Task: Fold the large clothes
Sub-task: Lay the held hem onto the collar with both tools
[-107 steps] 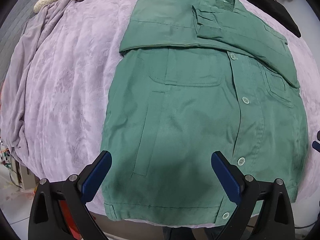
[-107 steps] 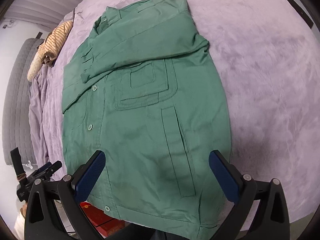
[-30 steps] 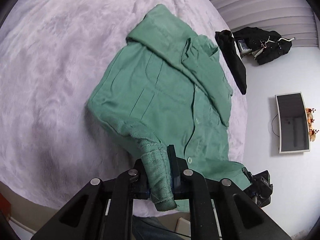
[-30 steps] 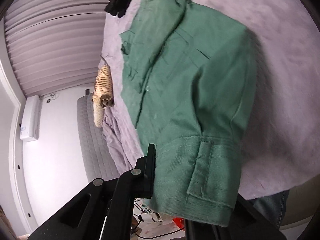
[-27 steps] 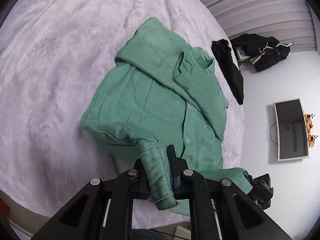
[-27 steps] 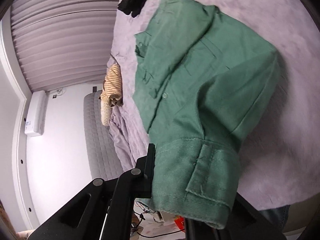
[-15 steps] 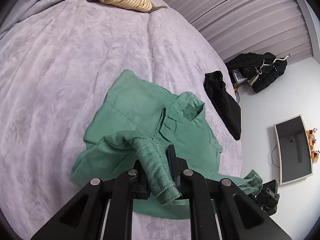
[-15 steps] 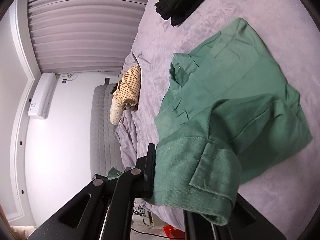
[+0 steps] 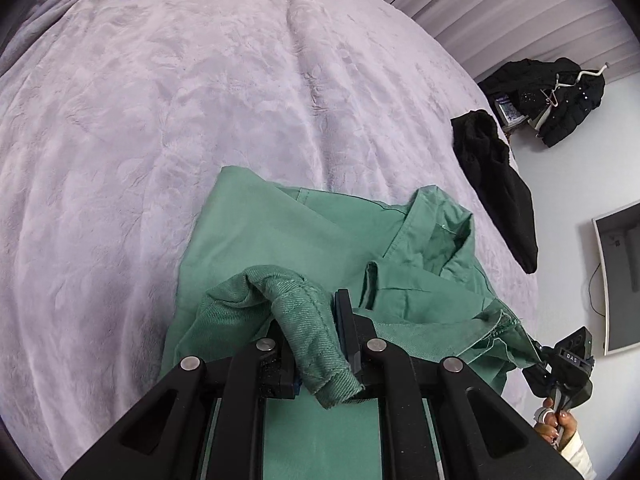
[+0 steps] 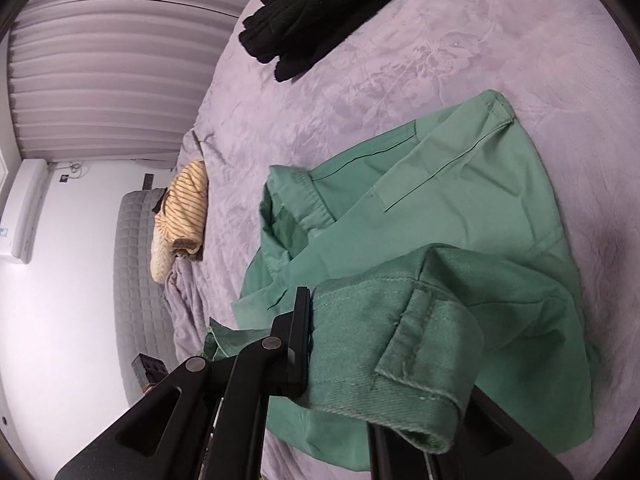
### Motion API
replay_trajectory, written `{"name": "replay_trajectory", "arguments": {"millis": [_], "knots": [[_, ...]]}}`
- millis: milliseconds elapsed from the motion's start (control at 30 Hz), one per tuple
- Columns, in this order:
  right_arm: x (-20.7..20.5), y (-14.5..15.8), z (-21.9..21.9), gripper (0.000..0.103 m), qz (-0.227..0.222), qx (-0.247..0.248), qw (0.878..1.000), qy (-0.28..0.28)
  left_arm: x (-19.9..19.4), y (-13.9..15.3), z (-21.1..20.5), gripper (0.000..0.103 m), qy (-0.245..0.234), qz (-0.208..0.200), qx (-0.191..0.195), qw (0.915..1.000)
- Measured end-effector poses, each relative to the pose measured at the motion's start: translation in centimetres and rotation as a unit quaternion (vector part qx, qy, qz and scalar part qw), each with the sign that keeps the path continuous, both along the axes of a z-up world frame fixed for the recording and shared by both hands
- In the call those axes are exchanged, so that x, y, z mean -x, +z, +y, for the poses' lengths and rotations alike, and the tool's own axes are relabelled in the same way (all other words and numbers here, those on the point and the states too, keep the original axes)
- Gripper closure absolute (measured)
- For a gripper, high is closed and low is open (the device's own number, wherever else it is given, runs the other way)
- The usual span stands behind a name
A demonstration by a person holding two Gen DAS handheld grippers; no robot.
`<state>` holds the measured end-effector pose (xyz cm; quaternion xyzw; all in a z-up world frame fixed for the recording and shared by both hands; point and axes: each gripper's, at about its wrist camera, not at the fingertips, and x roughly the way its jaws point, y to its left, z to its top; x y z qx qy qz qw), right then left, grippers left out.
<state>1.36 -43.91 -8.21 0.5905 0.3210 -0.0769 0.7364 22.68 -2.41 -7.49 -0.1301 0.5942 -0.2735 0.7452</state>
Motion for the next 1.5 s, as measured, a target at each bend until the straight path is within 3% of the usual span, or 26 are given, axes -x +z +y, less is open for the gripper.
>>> {"name": "replay_trajectory", "arguments": {"millis": [100,167,233,300,367,433,467,600,767,800,867,900,1033,1100,1233,1300,1367,1467,1500], "knots": [[-1.4,-1.6,-1.1,0.096,0.021,0.000,1.000,-0.002,-1.0,-1.5,-1.3,0.088,-0.003,-0.002,-0.025,0.9997],[-2.2,-2.6,-1.7,0.096,0.034,-0.005,0.999,-0.003,-1.3,-2.2,-1.7,0.082,-0.001,0.011,-0.051,0.9987],[-2.7,-3.2,-1.9,0.092,0.057,-0.016,0.998,-0.001,-1.2,-1.9,-1.5,0.035,0.015,-0.003,-0.105,0.9943],[-2.9,-2.8,-1.9,0.087,0.062,-0.013,0.998,0.005,-0.7,-0.6,-0.7,0.024,0.026,-0.040,-0.114,0.9923],[-2.6,-1.5,-1.8,0.077,0.058,0.012,0.998,0.012,-0.6,0.4,-0.1,0.024,0.022,-0.058,-0.118,0.9911],[-2.0,0.2,-1.9,0.052,0.060,0.054,0.997,0.012,-0.7,1.0,0.2,0.024,0.016,-0.077,-0.130,0.9884],[-1.7,1.0,-2.1,0.047,0.066,0.080,0.995,0.010,-0.9,1.0,0.1,0.024,0.011,-0.082,-0.137,0.9871],[-1.3,2.1,-2.8,0.045,0.132,0.176,0.975,0.014,-1.8,-0.8,-0.9,0.024,-0.007,-0.070,-0.154,0.9856],[-2.3,-1.5,-3.5,0.045,0.189,0.186,0.964,0.031,-2.8,-4.1,-3.7,0.024,-0.025,-0.053,-0.177,0.9825],[-2.7,-2.2,-3.5,0.046,0.202,0.189,0.960,0.036,-3.0,-4.8,-4.2,0.025,-0.027,-0.049,-0.179,0.9823],[-3.5,-3.3,-3.3,0.078,0.220,0.196,0.954,0.049,-3.3,-5.9,-5.0,0.063,-0.038,-0.042,-0.183,0.9815],[-3.9,-3.3,-3.1,0.094,0.221,0.203,0.952,0.056,-3.3,-6.2,-5.3,0.089,-0.042,-0.042,-0.202,0.9776],[-4.2,0.6,-1.2,0.097,0.195,0.300,0.931,0.074,-2.6,-4.1,-4.5,0.093,-0.023,-0.095,-0.189,0.9771],[-4.4,1.6,-1.3,0.097,0.189,0.322,0.924,0.080,-2.9,-4.4,-4.2,0.093,-0.019,-0.097,-0.195,0.9759],[-4.6,-1.9,-3.3,0.096,0.221,0.287,0.929,0.081,-3.4,-7.3,-4.5,0.093,-0.023,-0.085,-0.218,0.9719],[-4.7,-5.0,-3.6,0.095,0.235,0.263,0.932,0.083,-3.0,-7.7,-5.2,0.092,-0.029,-0.099,-0.235,0.9665],[-4.4,-5.6,-3.5,0.095,0.228,0.263,0.935,0.070,-2.7,-7.4,-5.6,0.092,-0.035,-0.111,-0.248,0.9617],[-3.5,-4.8,-3.4,0.080,0.250,0.252,0.933,0.065,-2.5,-5.9,-4.9,0.092,-0.034,-0.104,-0.256,0.9606],[-2.9,-4.3,-3.4,0.067,0.263,0.248,0.930,0.061,-2.2,-5.1,-4.3,0.092,-0.031,-0.104,-0.252,0.9615]]}}
